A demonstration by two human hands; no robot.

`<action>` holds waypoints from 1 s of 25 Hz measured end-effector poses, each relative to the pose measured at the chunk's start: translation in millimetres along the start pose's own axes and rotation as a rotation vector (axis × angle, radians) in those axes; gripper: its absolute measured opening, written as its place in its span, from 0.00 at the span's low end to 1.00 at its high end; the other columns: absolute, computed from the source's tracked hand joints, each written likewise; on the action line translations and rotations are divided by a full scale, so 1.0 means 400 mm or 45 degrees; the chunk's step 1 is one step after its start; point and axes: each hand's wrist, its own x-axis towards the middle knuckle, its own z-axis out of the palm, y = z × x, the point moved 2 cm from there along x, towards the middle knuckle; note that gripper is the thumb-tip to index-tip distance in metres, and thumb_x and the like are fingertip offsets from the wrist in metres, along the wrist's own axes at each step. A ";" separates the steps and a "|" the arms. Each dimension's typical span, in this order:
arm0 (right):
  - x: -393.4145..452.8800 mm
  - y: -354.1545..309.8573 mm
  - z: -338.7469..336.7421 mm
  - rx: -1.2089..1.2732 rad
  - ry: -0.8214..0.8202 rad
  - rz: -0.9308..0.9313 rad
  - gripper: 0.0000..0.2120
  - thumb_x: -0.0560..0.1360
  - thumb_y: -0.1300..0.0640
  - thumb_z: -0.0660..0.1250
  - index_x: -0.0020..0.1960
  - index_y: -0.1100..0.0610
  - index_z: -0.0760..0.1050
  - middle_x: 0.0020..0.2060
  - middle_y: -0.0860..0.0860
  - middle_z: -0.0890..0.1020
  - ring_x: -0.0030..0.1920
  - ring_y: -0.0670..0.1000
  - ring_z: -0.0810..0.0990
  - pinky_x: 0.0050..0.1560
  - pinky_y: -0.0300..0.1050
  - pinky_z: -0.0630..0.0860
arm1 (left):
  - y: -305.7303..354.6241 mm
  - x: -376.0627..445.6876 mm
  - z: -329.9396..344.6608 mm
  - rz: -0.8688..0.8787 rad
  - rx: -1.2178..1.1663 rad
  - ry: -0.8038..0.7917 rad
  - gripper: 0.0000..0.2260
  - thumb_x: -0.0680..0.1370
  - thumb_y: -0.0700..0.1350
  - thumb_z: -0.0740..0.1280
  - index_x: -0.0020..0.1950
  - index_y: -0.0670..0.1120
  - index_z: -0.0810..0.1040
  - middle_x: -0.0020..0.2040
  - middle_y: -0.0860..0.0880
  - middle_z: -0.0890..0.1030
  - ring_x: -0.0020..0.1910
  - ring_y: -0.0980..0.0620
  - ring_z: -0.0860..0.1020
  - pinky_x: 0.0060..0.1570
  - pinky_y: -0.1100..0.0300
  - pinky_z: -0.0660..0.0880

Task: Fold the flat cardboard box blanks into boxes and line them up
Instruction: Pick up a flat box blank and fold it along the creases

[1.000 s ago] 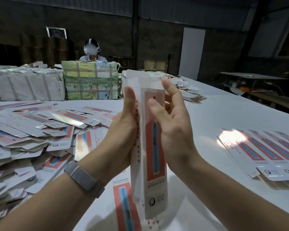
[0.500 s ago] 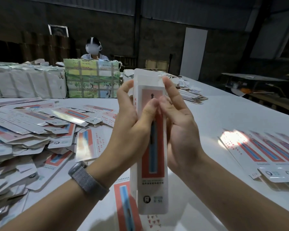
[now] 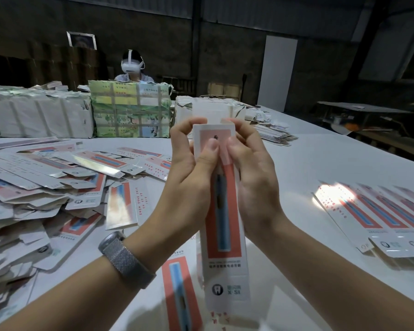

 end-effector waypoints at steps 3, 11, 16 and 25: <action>-0.001 -0.003 0.002 -0.049 -0.008 -0.015 0.08 0.79 0.56 0.57 0.56 0.53 0.72 0.54 0.65 0.77 0.47 0.54 0.81 0.48 0.47 0.81 | -0.005 -0.001 -0.001 -0.008 0.015 -0.027 0.08 0.86 0.43 0.56 0.61 0.55 0.66 0.46 0.54 0.83 0.44 0.55 0.83 0.42 0.62 0.79; 0.009 -0.013 -0.003 -0.117 0.062 -0.029 0.08 0.77 0.55 0.58 0.54 0.55 0.70 0.45 0.63 0.78 0.43 0.56 0.80 0.46 0.58 0.80 | -0.004 0.003 -0.001 -0.056 0.029 -0.032 0.05 0.86 0.46 0.55 0.58 0.55 0.67 0.48 0.47 0.83 0.45 0.50 0.83 0.46 0.55 0.82; 0.010 -0.009 -0.010 -0.001 0.069 0.003 0.05 0.78 0.60 0.60 0.52 0.53 0.71 0.39 0.50 0.80 0.40 0.52 0.80 0.43 0.46 0.81 | -0.008 0.000 -0.003 -0.156 0.007 0.016 0.07 0.86 0.48 0.56 0.59 0.60 0.68 0.48 0.41 0.83 0.41 0.49 0.83 0.43 0.52 0.82; 0.004 0.004 -0.006 0.079 0.100 0.029 0.11 0.80 0.66 0.61 0.55 0.54 0.77 0.43 0.53 0.83 0.44 0.56 0.83 0.48 0.49 0.82 | -0.030 -0.002 -0.015 -0.229 0.061 0.079 0.04 0.86 0.50 0.57 0.59 0.56 0.68 0.35 0.52 0.82 0.35 0.55 0.82 0.34 0.62 0.78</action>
